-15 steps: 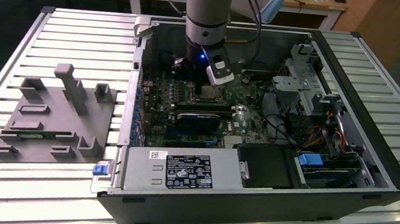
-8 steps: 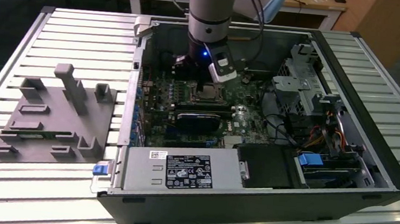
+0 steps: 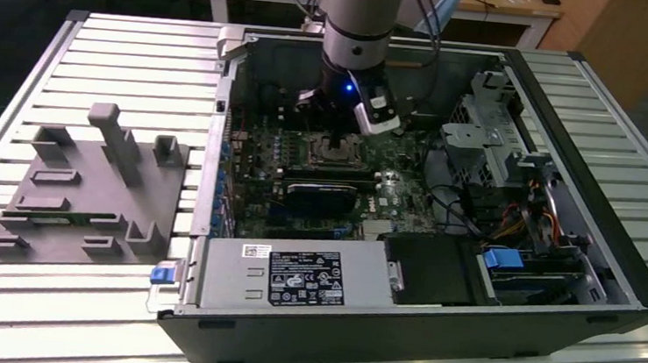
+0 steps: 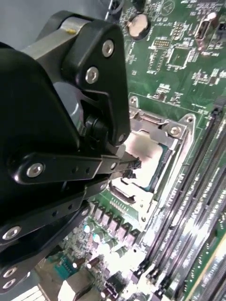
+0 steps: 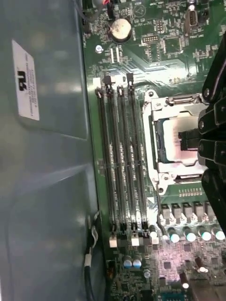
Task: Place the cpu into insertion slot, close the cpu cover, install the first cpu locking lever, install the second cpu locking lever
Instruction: 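Close the cpu cover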
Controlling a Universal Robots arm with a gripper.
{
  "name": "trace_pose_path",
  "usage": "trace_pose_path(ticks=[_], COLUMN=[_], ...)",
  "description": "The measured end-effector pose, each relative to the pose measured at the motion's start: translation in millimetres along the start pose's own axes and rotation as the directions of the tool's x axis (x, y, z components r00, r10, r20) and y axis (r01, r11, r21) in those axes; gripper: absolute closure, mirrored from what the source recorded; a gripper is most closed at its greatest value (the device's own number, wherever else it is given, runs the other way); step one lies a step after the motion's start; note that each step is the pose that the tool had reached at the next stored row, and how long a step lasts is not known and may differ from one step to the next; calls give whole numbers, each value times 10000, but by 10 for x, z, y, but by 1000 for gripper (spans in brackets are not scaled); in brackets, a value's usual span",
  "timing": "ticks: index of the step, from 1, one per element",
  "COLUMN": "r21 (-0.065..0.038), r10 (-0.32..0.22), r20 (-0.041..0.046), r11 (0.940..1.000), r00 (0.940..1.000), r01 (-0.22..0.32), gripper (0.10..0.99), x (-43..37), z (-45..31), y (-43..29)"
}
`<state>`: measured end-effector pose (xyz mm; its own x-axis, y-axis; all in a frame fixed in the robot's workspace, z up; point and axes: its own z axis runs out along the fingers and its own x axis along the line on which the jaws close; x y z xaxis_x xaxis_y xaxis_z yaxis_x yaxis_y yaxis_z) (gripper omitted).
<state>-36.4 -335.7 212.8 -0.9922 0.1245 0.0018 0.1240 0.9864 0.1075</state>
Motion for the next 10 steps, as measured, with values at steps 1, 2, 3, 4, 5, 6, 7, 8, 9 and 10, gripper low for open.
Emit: trace_pose_path(ticks=[1, 2, 3, 4, 5, 6, 7, 8, 9, 10], r21=[-3, -4, -4, -4, -4, -4, -3, -3, -2, -1], r10=[0, 0, 0, 0, 0, 0, 1, 0, 0, 0], r20=[0, 1, 1, 1, 1, 1, 0, 1, 0, 0], r11=[10000, 10000, 10000, 10000, 10000, 10000, 10000, 10000, 10000, 10000], r00=[10000, 10000, 10000, 10000, 10000, 10000, 10000, 10000, 10000, 10000], r01=[0, 0, 0, 0, 0, 0, -1, 0, 0, 0], gripper=[984, 984, 984, 984, 984, 984, 984, 984, 984, 984], x=[0, 0, 0, 0, 0, 0, 0, 0, 0, 0], z=[-11, -160, -206, -243, -279, -311, -341, -370, -401, -425], y=[2, 18, 23, 28, 31, 34, 38, 41, 44, 47])
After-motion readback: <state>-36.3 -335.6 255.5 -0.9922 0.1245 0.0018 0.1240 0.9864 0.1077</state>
